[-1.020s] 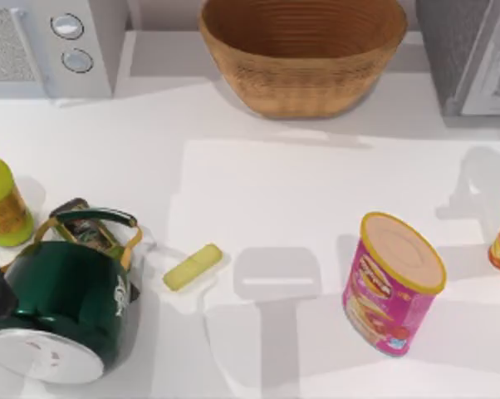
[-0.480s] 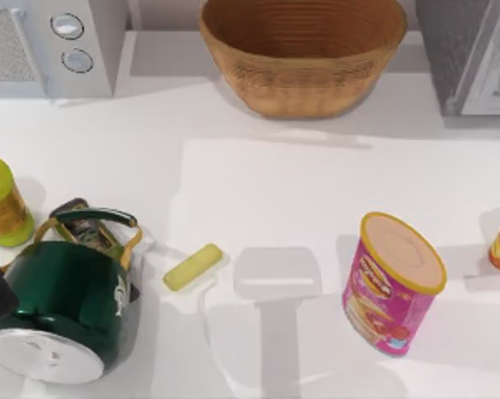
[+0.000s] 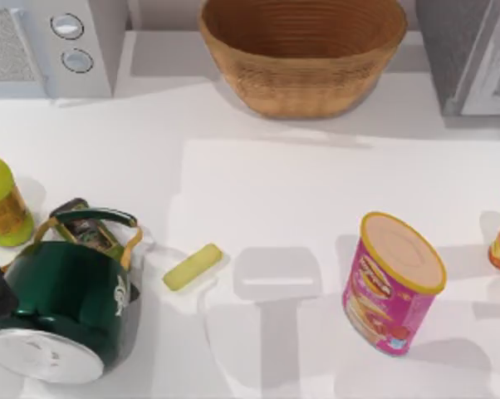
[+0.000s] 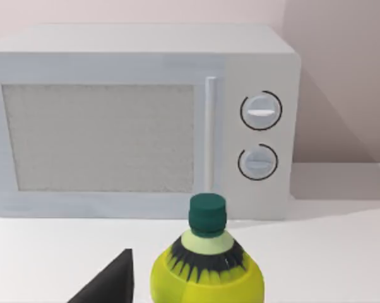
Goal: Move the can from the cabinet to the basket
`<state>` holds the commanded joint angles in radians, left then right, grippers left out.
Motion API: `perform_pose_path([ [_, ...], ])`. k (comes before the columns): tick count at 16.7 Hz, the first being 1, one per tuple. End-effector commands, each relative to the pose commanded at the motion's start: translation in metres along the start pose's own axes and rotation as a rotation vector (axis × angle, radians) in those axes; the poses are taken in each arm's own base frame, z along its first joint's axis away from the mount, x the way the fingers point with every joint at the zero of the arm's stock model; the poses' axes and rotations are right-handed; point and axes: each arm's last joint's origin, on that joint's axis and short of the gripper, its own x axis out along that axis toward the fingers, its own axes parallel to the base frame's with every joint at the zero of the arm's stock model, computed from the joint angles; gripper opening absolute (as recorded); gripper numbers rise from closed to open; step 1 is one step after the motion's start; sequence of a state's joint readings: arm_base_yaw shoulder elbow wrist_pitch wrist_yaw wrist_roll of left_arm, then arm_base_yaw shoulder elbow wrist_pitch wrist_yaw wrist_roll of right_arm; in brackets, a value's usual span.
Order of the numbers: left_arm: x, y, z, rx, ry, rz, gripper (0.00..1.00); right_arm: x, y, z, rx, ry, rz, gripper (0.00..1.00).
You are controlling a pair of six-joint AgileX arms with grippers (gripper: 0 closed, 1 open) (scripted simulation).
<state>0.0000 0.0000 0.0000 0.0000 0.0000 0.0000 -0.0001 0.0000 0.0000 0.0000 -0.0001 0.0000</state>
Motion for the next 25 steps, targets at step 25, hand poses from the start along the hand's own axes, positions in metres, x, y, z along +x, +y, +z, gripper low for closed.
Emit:
perform_pose_path([
  [25, 0.0, 0.0, 0.0, 0.0, 0.0, 0.0, 1.0, 0.262, 0.155, 0.16, 0.003, -0.011, 0.0, 0.0],
])
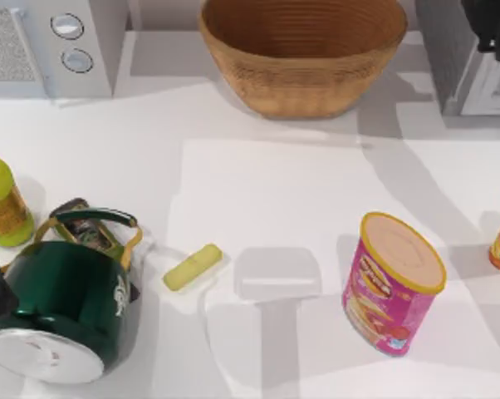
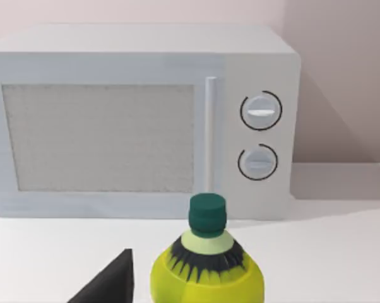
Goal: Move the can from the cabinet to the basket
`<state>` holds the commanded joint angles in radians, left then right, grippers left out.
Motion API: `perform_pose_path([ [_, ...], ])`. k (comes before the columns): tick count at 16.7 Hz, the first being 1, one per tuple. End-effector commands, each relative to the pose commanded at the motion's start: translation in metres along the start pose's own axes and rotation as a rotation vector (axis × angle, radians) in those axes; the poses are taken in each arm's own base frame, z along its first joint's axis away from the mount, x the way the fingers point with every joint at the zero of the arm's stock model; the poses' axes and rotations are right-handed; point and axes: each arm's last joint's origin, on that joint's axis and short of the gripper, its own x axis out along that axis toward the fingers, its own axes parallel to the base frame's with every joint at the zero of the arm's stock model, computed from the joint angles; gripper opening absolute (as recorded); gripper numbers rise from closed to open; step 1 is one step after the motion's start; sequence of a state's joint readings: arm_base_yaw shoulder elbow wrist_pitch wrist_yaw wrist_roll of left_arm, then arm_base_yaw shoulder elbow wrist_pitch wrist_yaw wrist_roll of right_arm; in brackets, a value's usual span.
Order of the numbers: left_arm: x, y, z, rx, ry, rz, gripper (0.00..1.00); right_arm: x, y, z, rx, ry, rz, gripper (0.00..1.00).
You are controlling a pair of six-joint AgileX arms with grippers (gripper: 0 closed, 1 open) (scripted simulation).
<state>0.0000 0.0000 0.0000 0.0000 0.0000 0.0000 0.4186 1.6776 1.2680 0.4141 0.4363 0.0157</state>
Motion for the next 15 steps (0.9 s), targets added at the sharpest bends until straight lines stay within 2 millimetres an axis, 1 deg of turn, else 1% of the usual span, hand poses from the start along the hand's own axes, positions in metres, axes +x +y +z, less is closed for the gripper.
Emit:
perform_pose_path([
  [2, 0.0, 0.0, 0.0, 0.0, 0.0, 0.0, 1.0, 0.033, 0.035, -0.024, -0.002, 0.008, 0.001, 0.0],
  [3, 0.0, 0.0, 0.0, 0.0, 0.0, 0.0, 1.0, 0.046, 0.051, -0.037, -0.003, 0.011, 0.001, 0.0],
  [5, 0.0, 0.0, 0.0, 0.0, 0.0, 0.0, 1.0, 0.064, 0.078, -0.061, -0.003, 0.013, 0.002, 0.0],
  [7, 0.0, 0.0, 0.0, 0.0, 0.0, 0.0, 1.0, 0.075, 0.097, -0.079, -0.001, 0.012, 0.003, 0.0],
  [8, 0.0, 0.0, 0.0, 0.0, 0.0, 0.0, 1.0, 0.078, 0.104, -0.085, 0.0, 0.011, 0.004, 0.0],
  [10, 0.0, 0.0, 0.0, 0.0, 0.0, 0.0, 1.0, 0.08, 0.109, -0.09, 0.001, 0.009, 0.004, 0.0],
  [13, 0.0, 0.0, 0.0, 0.0, 0.0, 0.0, 1.0, 0.08, 0.109, -0.09, 0.001, 0.009, 0.004, 0.0],
  [14, 0.0, 0.0, 0.0, 0.0, 0.0, 0.0, 1.0, 0.081, 0.107, -0.095, -0.005, 0.023, 0.002, 0.0],
  [15, 0.0, 0.0, 0.0, 0.0, 0.0, 0.0, 1.0, 0.081, 0.107, -0.095, -0.004, 0.022, 0.003, 0.0],
])
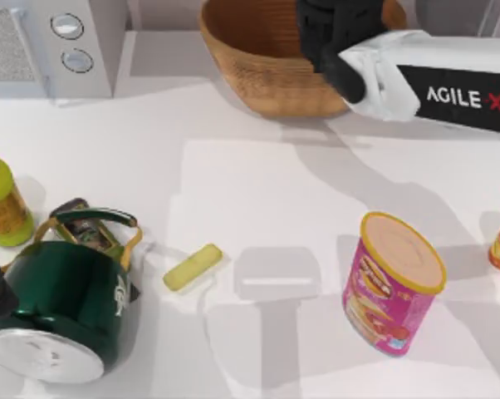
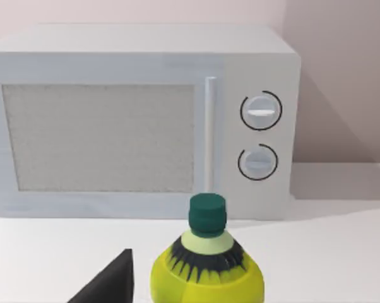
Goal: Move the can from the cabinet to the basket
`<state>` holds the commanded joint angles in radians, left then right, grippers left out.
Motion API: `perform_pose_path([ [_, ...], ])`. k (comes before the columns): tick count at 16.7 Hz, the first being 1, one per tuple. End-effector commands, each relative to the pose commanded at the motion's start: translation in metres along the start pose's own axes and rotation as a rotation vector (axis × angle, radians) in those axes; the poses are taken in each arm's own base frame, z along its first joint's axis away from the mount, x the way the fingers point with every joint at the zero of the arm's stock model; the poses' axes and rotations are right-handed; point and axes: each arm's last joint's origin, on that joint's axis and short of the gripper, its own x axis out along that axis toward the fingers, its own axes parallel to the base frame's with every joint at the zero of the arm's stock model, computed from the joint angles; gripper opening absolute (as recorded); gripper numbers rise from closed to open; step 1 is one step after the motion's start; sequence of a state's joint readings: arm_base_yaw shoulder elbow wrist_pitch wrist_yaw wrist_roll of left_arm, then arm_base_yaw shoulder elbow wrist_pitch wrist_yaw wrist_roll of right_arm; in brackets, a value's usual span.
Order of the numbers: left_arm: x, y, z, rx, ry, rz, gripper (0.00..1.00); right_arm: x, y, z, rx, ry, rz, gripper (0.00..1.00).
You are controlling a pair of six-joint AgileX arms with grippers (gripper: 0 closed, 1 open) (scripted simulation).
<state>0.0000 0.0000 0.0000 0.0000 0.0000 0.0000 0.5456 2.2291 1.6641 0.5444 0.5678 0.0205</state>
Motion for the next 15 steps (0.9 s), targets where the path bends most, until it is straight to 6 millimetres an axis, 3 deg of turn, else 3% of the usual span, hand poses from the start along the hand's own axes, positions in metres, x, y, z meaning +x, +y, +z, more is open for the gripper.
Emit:
perform_pose_path([
  [6, 0.0, 0.0, 0.0, 0.0, 0.0, 0.0, 1.0, 0.02, 0.002, -0.005, 0.005, -0.011, 0.001, 0.0],
  [10, 0.0, 0.0, 0.0, 0.0, 0.0, 0.0, 1.0, 0.021, 0.002, -0.005, 0.005, -0.012, 0.001, 0.0],
  [15, 0.0, 0.0, 0.0, 0.0, 0.0, 0.0, 1.0, 0.021, 0.002, -0.005, 0.005, -0.012, 0.001, 0.38],
])
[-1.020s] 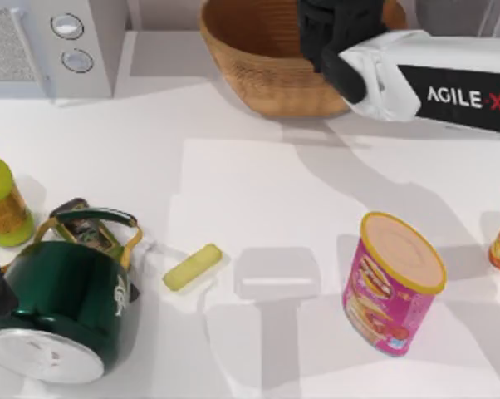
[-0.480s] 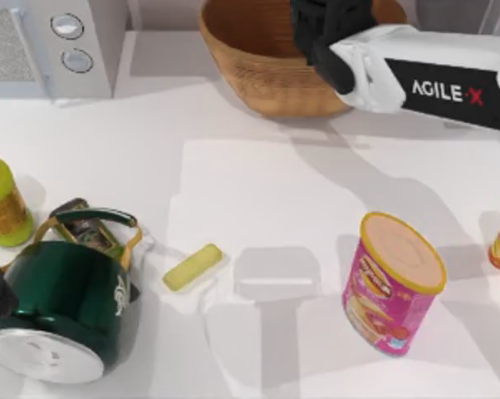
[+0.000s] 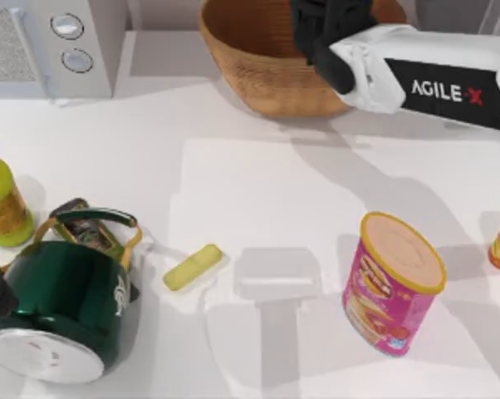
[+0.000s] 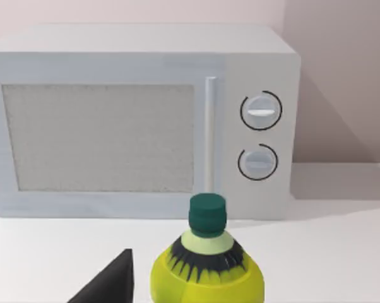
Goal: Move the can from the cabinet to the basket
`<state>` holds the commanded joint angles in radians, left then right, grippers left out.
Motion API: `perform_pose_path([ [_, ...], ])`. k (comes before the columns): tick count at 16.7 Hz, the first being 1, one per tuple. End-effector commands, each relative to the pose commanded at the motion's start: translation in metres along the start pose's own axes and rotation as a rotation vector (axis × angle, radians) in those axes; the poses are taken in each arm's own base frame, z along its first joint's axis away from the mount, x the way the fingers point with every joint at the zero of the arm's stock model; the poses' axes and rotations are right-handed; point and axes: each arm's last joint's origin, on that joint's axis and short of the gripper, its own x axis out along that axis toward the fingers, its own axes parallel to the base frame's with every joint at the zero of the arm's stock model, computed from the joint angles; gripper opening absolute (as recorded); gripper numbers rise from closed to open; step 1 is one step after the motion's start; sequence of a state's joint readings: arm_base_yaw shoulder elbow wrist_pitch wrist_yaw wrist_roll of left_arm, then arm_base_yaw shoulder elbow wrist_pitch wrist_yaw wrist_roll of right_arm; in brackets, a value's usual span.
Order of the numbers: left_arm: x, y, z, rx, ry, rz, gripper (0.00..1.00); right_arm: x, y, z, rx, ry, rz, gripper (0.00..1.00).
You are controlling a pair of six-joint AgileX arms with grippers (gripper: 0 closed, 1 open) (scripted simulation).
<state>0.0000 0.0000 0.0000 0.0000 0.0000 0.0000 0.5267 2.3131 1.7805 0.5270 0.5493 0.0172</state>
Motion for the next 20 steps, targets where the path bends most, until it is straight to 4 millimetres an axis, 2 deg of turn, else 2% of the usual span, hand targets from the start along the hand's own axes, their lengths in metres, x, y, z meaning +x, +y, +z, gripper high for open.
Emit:
perform_pose_path([
  [8, 0.0, 0.0, 0.0, 0.0, 0.0, 0.0, 1.0, 0.0, 0.0, 0.0, 0.0, 0.0, 0.0, 0.98],
  [20, 0.0, 0.0, 0.0, 0.0, 0.0, 0.0, 1.0, 0.0, 0.0, 0.0, 0.0, 0.0, 0.0, 1.0],
])
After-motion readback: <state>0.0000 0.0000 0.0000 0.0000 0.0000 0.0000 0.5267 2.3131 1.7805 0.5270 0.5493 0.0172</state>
